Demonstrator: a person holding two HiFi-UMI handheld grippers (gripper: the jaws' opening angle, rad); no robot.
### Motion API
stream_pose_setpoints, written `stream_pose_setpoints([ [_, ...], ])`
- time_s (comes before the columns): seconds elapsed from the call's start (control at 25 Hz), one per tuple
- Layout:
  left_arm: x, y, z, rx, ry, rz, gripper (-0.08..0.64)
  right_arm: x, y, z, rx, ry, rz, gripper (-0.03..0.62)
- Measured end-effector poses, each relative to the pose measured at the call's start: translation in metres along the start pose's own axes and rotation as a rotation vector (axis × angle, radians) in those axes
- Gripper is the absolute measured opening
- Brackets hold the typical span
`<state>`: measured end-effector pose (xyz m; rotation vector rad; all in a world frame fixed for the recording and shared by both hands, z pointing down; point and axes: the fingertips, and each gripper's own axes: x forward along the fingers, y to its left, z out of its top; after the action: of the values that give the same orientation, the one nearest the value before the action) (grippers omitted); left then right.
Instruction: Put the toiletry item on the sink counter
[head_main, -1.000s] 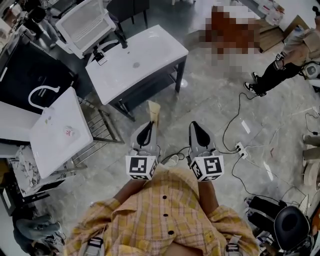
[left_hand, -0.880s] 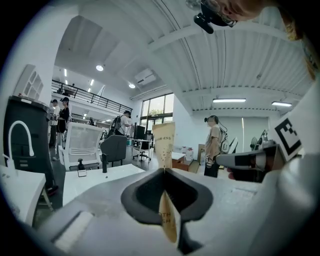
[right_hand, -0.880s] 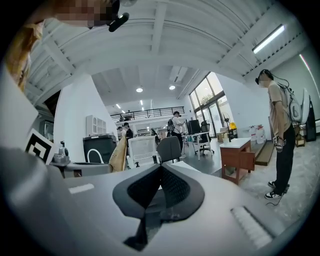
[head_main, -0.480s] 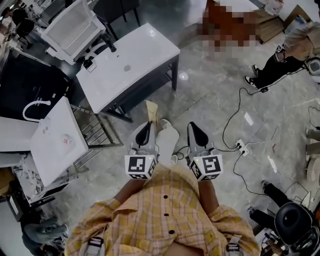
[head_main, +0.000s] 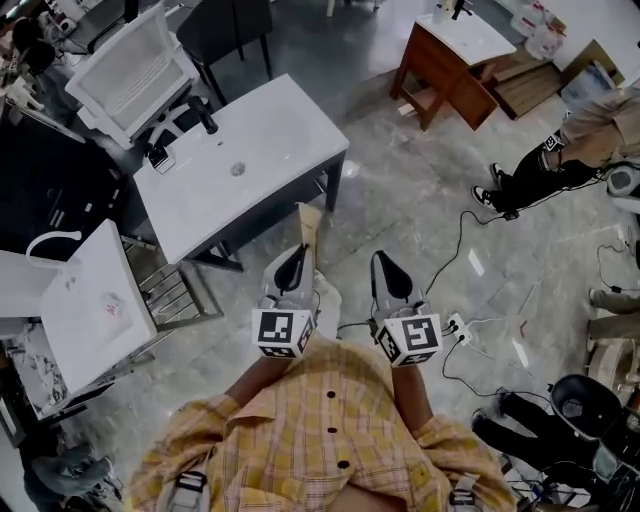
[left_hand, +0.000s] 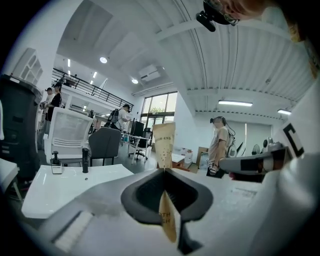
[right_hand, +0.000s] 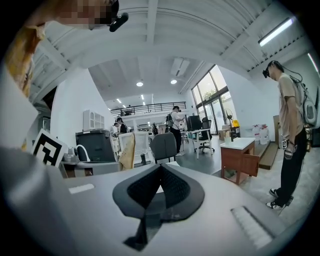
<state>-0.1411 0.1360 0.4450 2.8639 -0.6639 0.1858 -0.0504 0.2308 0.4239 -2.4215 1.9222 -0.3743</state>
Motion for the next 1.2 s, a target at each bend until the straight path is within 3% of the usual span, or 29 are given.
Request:
stream_pose_setpoints([
  [0.64,0.174,0.08,0.06,-0.07,-0.058,0.045,0.003,0.177,-0.07,0.073,-0.102,0.005,0.081,0.0],
  [0.88,0.199,0.103,0.061,-0.092,-0.045,0.068,0.003,0.212,-0.085,0.085,-0.105,-0.019,0.057,0.0],
  [1.2,0.207,0.128,0.052,-0.124,-0.004,0.14,0.003,0.254,-0.086,0.073,-0.078,0.03,0.126,0.0],
])
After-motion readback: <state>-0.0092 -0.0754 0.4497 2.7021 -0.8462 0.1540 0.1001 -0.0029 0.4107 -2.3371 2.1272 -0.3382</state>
